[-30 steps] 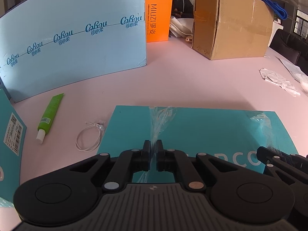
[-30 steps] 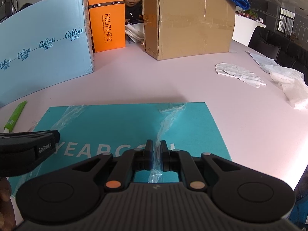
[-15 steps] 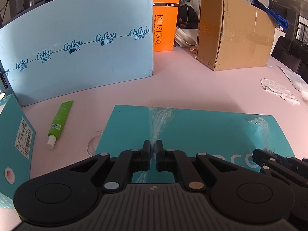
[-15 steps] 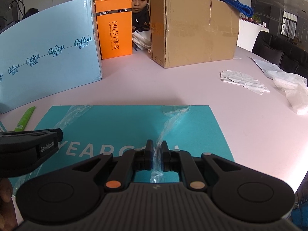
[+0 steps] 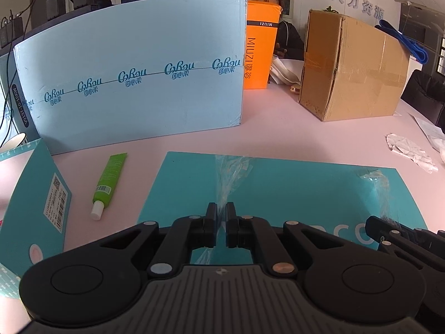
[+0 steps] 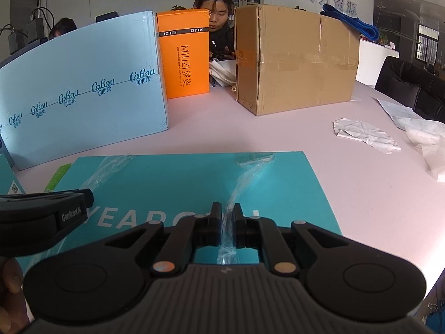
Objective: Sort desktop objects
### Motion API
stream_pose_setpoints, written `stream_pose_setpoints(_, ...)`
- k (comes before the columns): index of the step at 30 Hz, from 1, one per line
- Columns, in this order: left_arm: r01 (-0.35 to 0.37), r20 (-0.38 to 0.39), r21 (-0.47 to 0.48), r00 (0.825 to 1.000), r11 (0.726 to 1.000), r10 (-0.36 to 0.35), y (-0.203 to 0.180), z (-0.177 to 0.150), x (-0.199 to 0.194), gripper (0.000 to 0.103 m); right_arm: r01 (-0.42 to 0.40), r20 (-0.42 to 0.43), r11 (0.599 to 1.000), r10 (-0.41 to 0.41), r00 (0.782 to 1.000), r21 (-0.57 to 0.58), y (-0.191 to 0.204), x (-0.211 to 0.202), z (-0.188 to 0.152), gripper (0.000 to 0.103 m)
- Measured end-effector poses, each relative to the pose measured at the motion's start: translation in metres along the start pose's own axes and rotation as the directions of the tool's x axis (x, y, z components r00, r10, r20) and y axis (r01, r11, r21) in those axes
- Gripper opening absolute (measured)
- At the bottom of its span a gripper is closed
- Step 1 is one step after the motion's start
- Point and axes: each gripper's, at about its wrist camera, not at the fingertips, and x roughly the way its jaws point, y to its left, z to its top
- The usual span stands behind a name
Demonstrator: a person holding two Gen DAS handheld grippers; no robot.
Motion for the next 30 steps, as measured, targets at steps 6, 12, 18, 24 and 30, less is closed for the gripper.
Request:
stream_pose_setpoints(6, -0.007, 0.011, -0.015, 1.000, 1.000, 0.007, 0.005, 0.004, -0.007, 0.003, -0.017, 0.019, 1.000, 0.017, 1.000, 0.003, 0.004, -0.006, 0.004, 0.010)
stream_pose_setpoints(12, -0.011, 0.027, -0.031, 1.000, 0.999, 0.011, 0.010, 0.009, -0.013, 0.004, -0.027, 0.032, 1.000, 0.027, 0.999, -0.006, 0.009, -0.009, 0.008, 0.011)
stream_pose_setpoints(18, -0.014, 0.041, -0.044, 0.999, 0.999, 0.016, 0.016, 0.013, -0.020, 0.004, -0.038, 0.042, 0.999, 0.038, 0.998, -0.010, 0.014, -0.012, 0.011, 0.011)
stream_pose_setpoints(24, -0.019, 0.052, -0.060, 0.998, 0.998, 0.022, 0.022, 0.015, -0.024, 0.004, -0.048, 0.050, 0.999, 0.049, 0.998, -0.019, 0.019, -0.013, 0.014, 0.011)
stream_pose_setpoints(30, -0.023, 0.059, -0.063, 0.998, 0.998, 0.027, 0.025, 0.016, -0.027, 0.004, -0.053, 0.059, 0.998, 0.054, 0.997, -0.023, 0.022, -0.014, 0.017, 0.011)
